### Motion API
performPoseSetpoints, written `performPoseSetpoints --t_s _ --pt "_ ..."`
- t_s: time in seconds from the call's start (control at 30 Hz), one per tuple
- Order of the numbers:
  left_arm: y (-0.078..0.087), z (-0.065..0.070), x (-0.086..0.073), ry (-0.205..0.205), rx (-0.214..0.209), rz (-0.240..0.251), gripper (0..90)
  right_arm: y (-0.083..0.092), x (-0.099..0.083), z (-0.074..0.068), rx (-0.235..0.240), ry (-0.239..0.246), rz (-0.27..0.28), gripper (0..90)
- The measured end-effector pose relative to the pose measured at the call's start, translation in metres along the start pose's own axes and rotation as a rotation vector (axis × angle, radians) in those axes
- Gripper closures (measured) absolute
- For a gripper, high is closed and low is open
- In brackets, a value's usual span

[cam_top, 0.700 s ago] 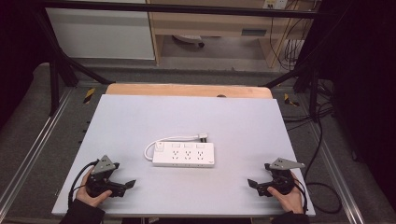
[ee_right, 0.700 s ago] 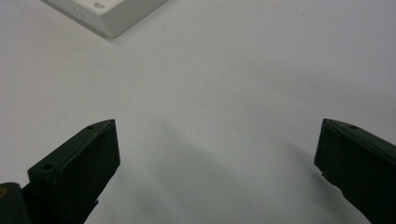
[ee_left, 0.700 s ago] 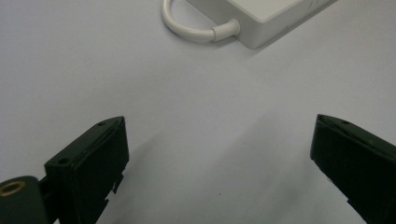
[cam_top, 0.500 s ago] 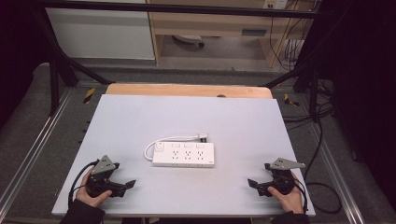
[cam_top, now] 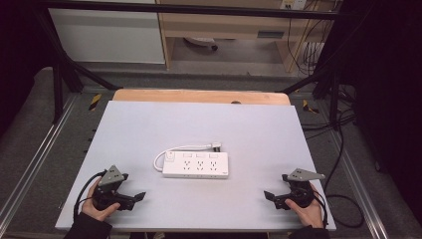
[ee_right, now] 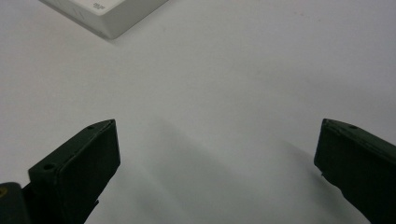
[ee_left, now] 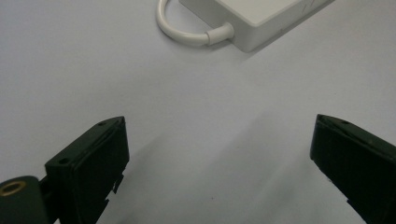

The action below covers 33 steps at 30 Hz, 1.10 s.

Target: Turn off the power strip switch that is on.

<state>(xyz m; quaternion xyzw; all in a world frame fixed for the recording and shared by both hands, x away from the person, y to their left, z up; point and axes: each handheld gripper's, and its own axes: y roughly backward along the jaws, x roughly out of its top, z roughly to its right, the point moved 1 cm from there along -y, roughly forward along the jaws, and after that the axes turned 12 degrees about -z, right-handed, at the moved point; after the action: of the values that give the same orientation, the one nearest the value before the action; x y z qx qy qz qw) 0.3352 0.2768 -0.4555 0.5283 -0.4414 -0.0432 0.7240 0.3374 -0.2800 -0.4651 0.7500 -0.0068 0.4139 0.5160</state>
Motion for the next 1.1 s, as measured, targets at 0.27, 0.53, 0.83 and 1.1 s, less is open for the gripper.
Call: performPoseSetpoints --t_s 0.27,0.53,0.83,1.1 --pt "0.0 0.001 0.002 0.002 0.009 -0.005 4.2 0.0 0.0 0.0 -0.004 0.006 -0.001 0.9" --pt "0.0 0.002 0.006 0.001 0.011 -0.008 4.2 0.0 0.0 0.0 -0.005 0.002 -0.002 0.9" --pt "0.0 0.004 0.01 -0.003 0.015 -0.009 4.2 0.0 0.0 0.0 -0.004 0.002 -0.002 0.9" --pt "0.0 0.007 0.015 -0.012 0.019 -0.007 4.2 0.0 0.0 0.0 -0.005 0.005 -0.001 0.9"
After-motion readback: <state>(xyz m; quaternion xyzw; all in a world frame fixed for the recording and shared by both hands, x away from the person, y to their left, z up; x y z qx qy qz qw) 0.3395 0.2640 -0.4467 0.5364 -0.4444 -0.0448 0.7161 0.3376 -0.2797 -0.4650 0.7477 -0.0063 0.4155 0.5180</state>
